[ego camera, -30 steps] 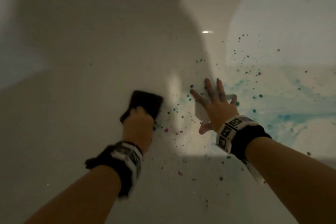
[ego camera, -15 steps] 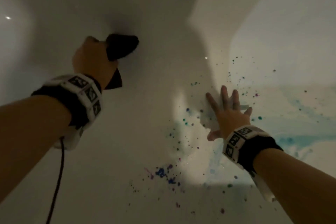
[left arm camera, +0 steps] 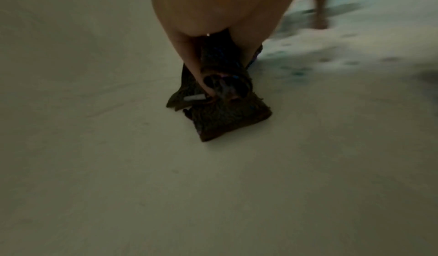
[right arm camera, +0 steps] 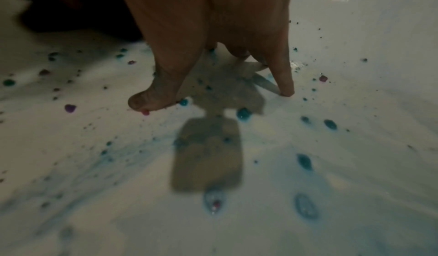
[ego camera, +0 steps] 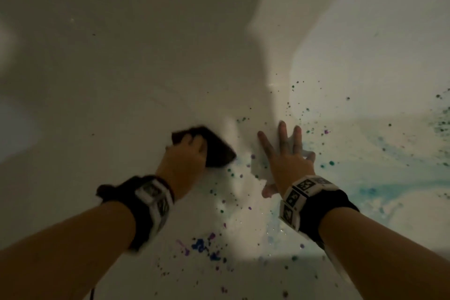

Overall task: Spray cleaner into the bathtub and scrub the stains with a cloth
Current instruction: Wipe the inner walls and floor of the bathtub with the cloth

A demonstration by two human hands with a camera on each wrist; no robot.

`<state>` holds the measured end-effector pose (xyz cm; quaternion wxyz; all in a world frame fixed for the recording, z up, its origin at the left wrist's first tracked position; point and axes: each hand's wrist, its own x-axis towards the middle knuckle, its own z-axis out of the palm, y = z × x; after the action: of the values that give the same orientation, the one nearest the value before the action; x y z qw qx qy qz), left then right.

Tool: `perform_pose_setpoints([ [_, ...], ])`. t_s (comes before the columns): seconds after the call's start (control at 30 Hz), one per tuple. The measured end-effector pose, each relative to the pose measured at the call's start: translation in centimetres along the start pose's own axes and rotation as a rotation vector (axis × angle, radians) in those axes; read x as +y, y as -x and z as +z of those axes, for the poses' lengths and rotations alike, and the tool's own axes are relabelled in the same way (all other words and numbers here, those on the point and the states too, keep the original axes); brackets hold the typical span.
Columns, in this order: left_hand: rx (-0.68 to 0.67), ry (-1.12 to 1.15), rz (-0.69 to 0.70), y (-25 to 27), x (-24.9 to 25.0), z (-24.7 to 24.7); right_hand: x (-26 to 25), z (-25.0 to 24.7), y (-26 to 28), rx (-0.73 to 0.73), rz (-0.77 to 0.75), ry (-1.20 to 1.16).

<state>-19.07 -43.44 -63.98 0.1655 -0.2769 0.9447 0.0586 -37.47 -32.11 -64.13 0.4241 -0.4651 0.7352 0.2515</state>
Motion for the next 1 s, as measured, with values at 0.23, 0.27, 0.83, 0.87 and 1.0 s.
perform_pose_setpoints([
  [0.23,-0.078,0.291,0.087,4.6,-0.5,-1.3,-0.2,0.0,0.1,0.012,0.017,0.026],
  [0.27,-0.029,0.358,-0.004,3.1,-1.5,-2.7,-0.2,0.0,0.2,0.016,0.016,0.028],
  [0.83,0.092,0.050,0.025,-7.3,-0.3,-3.9,0.0,-0.2,-0.2,-0.036,-0.001,0.010],
  [0.87,0.057,0.058,0.124,-5.5,0.4,-3.3,0.0,-0.2,-0.2,-0.033,-0.002,0.016],
  [1.0,-0.130,0.119,0.343,2.9,2.7,0.8,-0.1,-0.2,-0.2,-0.023,0.015,0.022],
])
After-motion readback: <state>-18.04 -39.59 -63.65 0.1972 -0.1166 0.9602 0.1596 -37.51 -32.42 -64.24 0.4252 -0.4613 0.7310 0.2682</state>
